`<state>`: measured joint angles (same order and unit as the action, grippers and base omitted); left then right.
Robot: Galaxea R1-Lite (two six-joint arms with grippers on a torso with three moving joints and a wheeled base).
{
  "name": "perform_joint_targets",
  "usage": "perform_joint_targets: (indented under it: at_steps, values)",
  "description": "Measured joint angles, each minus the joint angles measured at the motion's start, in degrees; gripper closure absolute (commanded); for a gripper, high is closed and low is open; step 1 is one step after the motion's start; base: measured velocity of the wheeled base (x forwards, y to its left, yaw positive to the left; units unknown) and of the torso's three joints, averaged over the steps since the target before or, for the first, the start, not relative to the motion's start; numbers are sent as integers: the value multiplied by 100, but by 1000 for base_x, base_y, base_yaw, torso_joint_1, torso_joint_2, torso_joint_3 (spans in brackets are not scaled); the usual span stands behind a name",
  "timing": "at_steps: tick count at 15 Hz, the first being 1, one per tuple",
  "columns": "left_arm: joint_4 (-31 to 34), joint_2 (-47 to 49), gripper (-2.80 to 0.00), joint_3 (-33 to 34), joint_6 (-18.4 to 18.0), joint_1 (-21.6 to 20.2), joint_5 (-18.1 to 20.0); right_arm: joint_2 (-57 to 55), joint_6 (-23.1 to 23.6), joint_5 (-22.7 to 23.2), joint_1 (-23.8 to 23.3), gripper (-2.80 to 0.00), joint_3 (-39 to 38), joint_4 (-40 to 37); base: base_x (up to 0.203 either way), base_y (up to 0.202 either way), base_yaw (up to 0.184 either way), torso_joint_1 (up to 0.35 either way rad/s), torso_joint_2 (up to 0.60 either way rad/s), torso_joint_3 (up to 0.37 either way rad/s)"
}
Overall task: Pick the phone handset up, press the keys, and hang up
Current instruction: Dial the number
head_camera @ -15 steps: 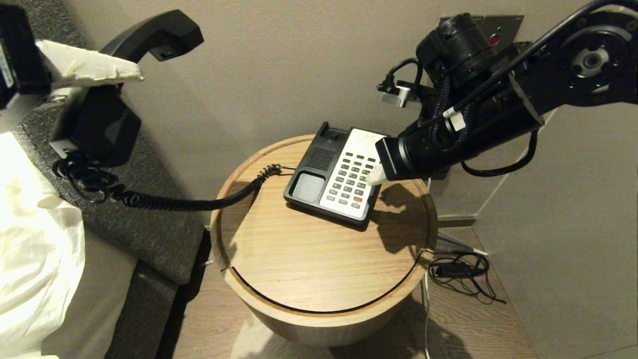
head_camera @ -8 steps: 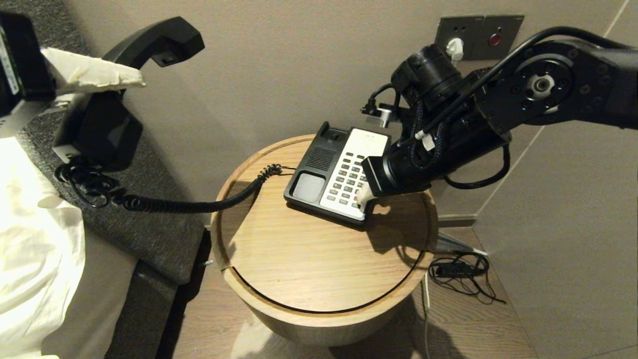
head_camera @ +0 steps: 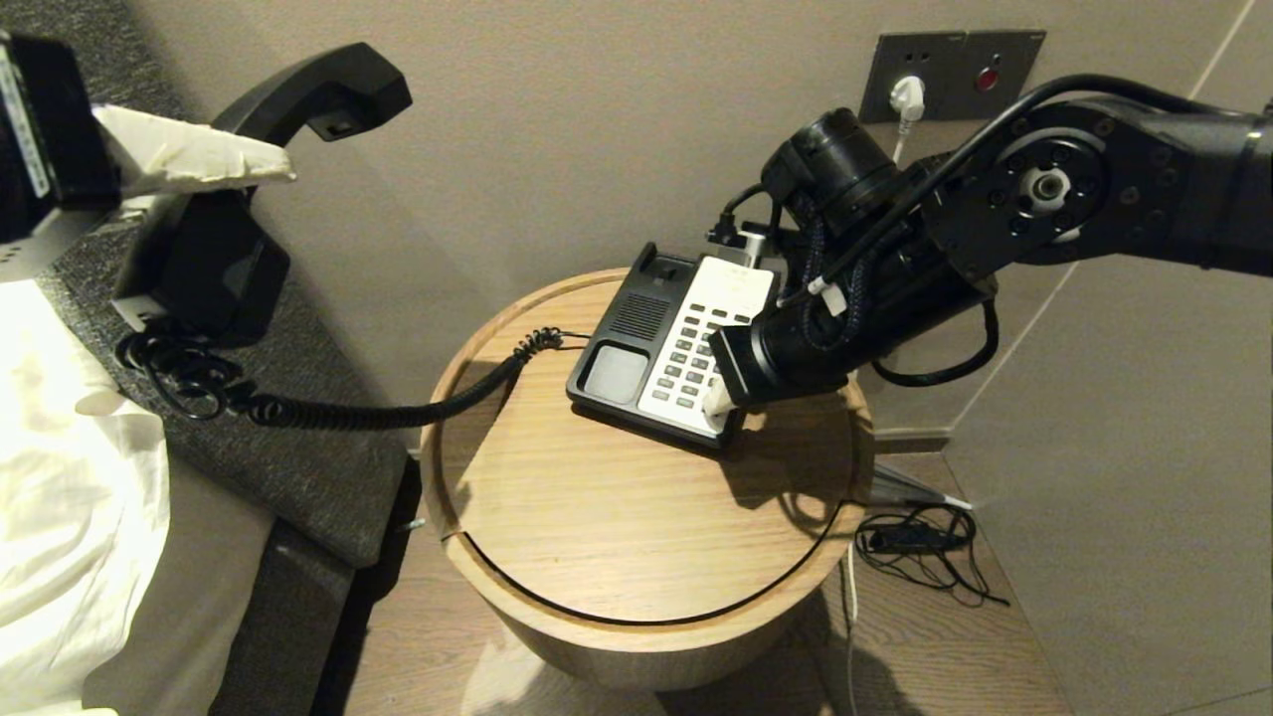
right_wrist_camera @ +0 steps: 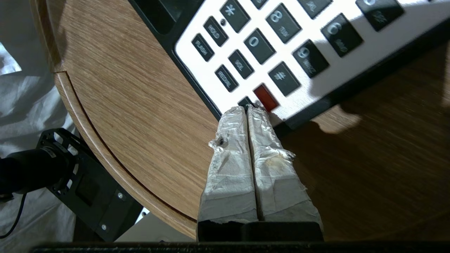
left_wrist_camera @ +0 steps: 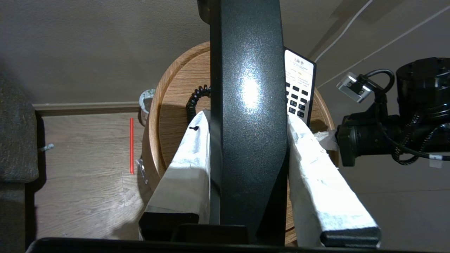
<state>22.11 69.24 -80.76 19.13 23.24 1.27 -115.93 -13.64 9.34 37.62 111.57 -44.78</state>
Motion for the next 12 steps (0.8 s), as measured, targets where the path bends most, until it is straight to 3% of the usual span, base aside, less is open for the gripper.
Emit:
perform_joint_targets:
  at_steps: [12]
  values:
    - [-42,-1,0,74,-2,0,7,-83,15,-39,-20,0,-5,71,0,0,0,0,0,0]
